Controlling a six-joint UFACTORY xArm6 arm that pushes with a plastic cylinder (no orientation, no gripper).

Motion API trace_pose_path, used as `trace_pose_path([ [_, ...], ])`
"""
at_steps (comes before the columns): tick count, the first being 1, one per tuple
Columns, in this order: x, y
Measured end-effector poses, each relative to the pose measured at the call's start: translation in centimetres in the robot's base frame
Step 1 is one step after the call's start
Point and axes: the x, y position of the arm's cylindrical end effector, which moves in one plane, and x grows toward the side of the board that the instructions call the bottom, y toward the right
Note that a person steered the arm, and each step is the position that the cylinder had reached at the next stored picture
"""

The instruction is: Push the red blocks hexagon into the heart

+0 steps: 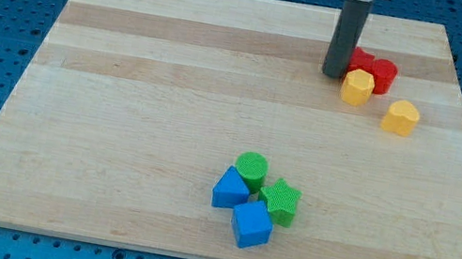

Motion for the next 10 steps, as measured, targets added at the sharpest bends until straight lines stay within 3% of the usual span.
trace_pose_path([
  [2, -5.2, -1.9],
  [3, -5.6, 1.6],
  [6, 0.7, 3.0],
  [10, 2.5, 5.3],
])
